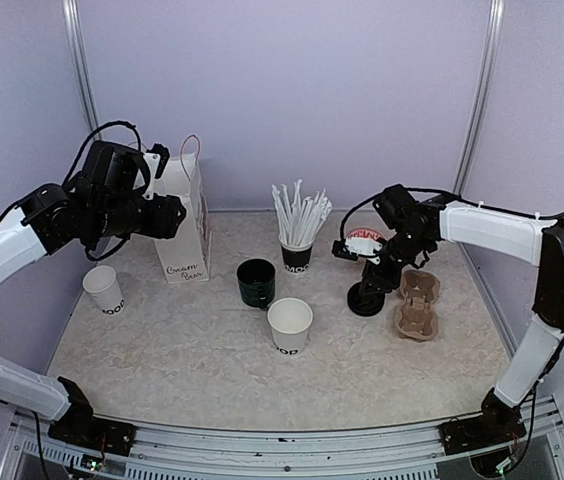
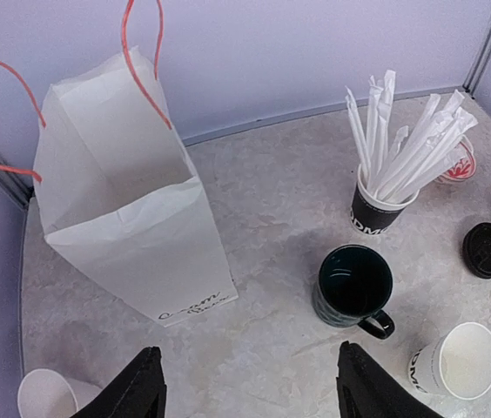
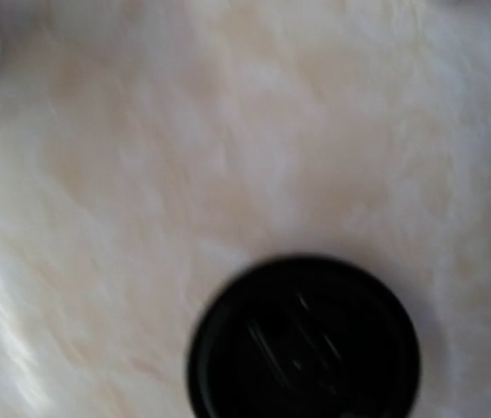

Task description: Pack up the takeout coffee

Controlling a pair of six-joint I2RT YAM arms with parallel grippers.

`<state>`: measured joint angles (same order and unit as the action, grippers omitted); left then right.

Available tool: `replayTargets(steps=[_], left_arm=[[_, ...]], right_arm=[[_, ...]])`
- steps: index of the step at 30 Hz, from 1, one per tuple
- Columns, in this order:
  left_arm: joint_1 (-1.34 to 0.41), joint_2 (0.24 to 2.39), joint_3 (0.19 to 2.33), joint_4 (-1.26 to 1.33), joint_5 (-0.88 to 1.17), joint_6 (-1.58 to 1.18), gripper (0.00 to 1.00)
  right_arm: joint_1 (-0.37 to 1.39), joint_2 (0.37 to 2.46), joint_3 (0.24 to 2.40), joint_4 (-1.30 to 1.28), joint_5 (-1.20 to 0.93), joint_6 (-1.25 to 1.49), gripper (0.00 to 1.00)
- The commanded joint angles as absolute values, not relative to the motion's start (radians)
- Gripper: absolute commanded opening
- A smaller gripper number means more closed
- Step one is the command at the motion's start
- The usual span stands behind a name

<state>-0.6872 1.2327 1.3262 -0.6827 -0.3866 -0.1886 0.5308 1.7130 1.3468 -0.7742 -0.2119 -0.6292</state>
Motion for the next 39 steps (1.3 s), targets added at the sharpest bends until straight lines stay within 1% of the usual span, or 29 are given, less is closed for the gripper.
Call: replayTargets(steps=[1,5,8,16,25,33,39], left_arm=[[-0.734,1.267,1.311,-0.602,-0.391,-0.169,0.66],[-0.789,1.307,1.324,-0.592,-0.416,-0.171,0.65],[-0.803,1.315,1.323,-0.575,-0.420,-0.182,0.66],[-0.807,1.329,1.320,-0.582,-0.430,-0.192,0.66],[-0.807,1.332,1.313,-0.591,-0.428,-0.201,0.66],[-0.807,1.332,1.306,-0.588,-0.423,-0.202,0.66],[-0.807,1.325,1.291,-0.583,-0.419,-0.209,0.66]], right_arm=[[0.532,1.719,1.331,-0.852,-0.082,-0.859,0.46],[0.532,1.732,1.319,-0.879,-0.014,-1.003,0.47],[0.532,1.744,1.316,-0.879,0.021,-1.072,0.49],[0.540,1.800,1.339,-0.904,0.002,-1.167,0.51],[0.558,1.856,1.348,-0.905,0.031,-1.195,0.44],[0.560,1.890,1.351,-0.888,0.063,-1.198,0.34],[0.560,1.902,1.354,-0.880,0.064,-1.195,0.31]])
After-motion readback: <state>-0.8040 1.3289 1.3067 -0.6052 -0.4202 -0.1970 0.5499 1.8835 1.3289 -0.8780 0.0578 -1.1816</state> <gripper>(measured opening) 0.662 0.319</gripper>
